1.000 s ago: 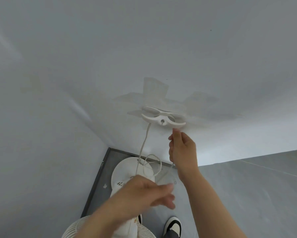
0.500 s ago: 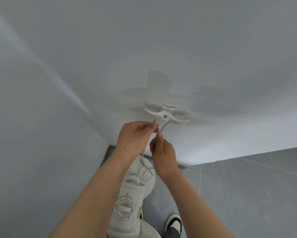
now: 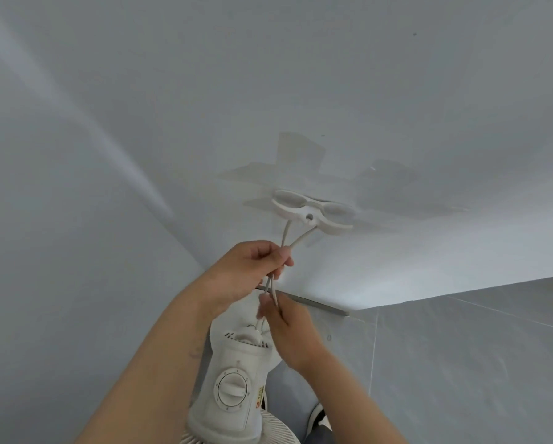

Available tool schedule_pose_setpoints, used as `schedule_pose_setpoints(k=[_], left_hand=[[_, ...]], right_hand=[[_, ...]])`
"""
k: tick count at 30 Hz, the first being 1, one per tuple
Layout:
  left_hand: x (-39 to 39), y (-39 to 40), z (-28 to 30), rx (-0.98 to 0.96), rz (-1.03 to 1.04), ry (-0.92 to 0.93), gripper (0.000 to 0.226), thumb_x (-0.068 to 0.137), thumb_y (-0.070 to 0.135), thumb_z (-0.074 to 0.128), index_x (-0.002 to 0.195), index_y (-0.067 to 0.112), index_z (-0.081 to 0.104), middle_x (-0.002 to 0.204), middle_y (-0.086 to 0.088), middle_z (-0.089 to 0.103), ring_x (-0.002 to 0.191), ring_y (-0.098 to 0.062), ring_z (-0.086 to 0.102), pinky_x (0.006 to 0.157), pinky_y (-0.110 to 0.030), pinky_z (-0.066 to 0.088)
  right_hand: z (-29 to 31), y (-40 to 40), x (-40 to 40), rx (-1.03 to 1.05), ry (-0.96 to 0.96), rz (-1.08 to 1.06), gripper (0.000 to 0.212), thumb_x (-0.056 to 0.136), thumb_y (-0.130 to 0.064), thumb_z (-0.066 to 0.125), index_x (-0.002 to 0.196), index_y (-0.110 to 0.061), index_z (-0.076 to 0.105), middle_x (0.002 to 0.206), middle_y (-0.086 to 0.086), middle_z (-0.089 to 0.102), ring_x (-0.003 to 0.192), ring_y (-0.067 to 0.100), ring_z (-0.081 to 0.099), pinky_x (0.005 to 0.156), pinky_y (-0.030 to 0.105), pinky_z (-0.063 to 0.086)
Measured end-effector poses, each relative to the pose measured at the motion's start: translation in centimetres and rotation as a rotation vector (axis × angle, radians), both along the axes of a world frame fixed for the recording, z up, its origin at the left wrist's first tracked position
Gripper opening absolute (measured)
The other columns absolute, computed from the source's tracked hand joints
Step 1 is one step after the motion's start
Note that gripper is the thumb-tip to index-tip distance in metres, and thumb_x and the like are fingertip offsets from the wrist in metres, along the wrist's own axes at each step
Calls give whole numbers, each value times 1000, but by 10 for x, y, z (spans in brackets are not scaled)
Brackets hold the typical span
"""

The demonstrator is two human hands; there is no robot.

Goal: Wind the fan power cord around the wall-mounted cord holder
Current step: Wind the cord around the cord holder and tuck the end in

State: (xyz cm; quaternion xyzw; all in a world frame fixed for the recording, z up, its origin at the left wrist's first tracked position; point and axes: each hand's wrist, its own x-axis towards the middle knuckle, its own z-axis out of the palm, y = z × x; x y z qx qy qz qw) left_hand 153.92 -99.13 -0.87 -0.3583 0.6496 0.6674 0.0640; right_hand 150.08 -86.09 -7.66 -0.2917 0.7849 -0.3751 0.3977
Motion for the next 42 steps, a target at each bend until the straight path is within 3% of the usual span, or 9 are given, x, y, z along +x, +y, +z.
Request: schedule_pose_setpoints(k=[2,4,10,17,24,31,34,37,42], left_hand=[[4,-3,-3,59,33,36,27,97,29,53,76,22,69,68,8,58,73,-9,55,78,-27,42],[2,-6,-4,76,71,65,28,97,22,52,74,21,67,66,9,58,74,-10,54,82,-31,42],[-12,-8,3,230,359,182,29,97,11,50,70,13,62,60,3,54,64,-15,55,77,-34,46],[-19,-13,22,327,545,159,21,92,18,57,72,14,64,52,7,43,57,-11,47,67,-27,40],[-24,-26,40,490,619,45,31,81,37,58,73,8,64,52,4,39,49,-12,41,58,-24,36],[-32,-27,47,149,556,7,12,78,19,68,69,11,65,44,8,43,51,-9,44,56,-23,38],[-35,-22,49,-326,505,-14,19,76,19,67,65,4,64,52,5,52,54,-13,48,57,-23,39],[-37,-10,55,-788,385,36,13,78,23,64,68,13,66,62,10,60,59,-4,53,56,-12,37],[-28,0,49,-762,419,158,35,90,33,57,60,14,57,48,8,47,51,-8,45,51,-14,35]], right_hand=[[-4,20,-8,-22,-81,-69,38,97,-33,52,66,-9,50,54,-9,39,50,3,35,54,21,32],[-5,38,-18,-37,-118,-165,39,91,-29,62,61,-11,45,50,-11,33,49,6,29,50,22,27],[29,45,-45,-172,-62,-265,30,92,-20,59,74,3,59,46,-14,38,45,2,29,48,14,28],[65,15,-51,-230,141,-324,26,91,-21,63,75,0,65,43,-10,35,43,7,30,46,12,29],[85,-5,-41,-289,160,-371,29,89,-19,66,69,3,65,48,6,37,45,9,29,46,13,30],[100,-8,-35,-360,174,-386,31,89,-18,65,67,3,63,46,-4,32,46,8,29,47,14,29],[107,-7,-36,-396,183,-400,28,89,-16,66,64,-4,64,43,-7,33,44,6,30,46,10,29],[114,-4,-41,-433,219,-448,24,88,-15,67,64,-15,65,43,-8,33,43,5,30,46,9,29],[120,10,-63,-441,267,-655,22,89,-18,66,68,-23,68,45,-7,32,45,6,28,46,13,28]])
